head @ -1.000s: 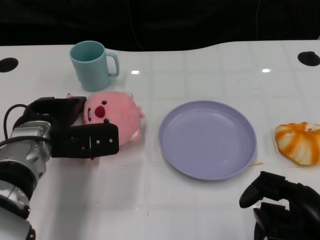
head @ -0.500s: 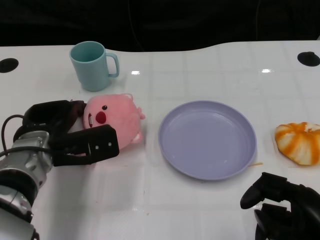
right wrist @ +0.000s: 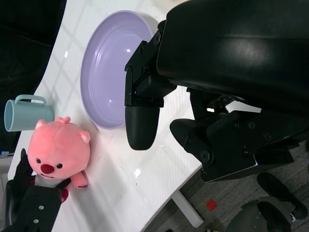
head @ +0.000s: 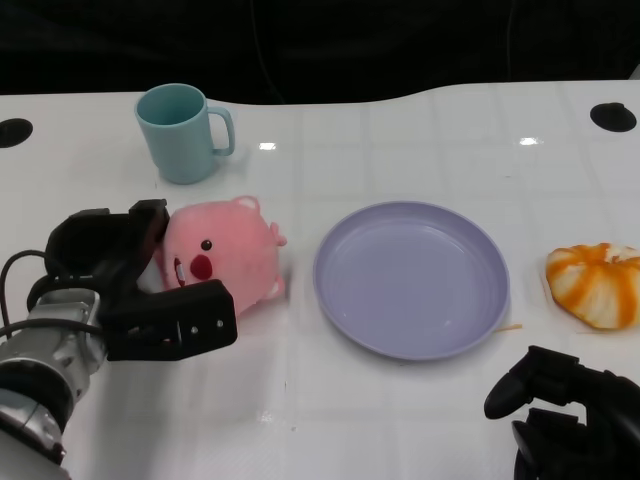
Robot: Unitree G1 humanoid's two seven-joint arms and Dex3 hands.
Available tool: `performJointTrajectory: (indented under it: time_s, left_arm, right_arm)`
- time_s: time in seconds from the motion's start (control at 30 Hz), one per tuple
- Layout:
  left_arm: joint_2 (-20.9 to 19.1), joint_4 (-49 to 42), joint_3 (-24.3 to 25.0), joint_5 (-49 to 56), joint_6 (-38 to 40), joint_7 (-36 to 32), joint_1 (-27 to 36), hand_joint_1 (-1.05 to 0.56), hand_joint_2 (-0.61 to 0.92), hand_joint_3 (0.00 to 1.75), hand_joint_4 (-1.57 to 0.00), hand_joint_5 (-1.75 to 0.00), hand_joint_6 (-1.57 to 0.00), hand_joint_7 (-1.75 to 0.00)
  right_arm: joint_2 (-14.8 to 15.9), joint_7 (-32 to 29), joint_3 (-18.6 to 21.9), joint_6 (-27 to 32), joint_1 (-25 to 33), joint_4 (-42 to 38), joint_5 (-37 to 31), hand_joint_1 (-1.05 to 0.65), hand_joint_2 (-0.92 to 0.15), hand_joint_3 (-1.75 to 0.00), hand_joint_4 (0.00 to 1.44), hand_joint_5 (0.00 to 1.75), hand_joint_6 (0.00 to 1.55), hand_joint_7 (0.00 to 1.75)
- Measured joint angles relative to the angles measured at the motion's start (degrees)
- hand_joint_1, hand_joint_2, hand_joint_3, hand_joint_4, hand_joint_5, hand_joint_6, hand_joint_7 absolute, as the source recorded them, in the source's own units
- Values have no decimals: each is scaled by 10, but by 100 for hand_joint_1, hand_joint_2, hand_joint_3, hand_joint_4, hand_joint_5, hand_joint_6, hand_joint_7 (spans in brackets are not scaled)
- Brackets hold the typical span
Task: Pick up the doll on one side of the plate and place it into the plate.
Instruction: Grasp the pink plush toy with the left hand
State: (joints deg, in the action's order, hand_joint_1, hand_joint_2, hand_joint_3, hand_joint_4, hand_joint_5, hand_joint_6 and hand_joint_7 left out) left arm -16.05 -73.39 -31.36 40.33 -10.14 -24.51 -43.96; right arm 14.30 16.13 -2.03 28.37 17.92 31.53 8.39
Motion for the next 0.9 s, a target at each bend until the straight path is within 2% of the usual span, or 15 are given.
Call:
performJointTrajectory:
  time_s: [0.23,0.4,0.9]
  left_arm:
    - [1,0,-2,-1,-10,-54,14,-18,92,22,-82,-175,-58,-175]
    - [1,-1,2,-4,-18,-69,18,-17,90,20,-85,-175,-60,-175]
    - [-20,36,21,-19,-67,-51,26,-15,92,24,-85,-175,-64,-175]
  right_arm:
    - [0,0,0,0,0,2,0,-4,-75,-100,60,175,49,146]
    - [0,0,0,0,0,2,0,-4,-75,-100,60,175,50,146]
    - [0,1,0,0,-11,-11,0,-4,-76,-100,60,175,50,146]
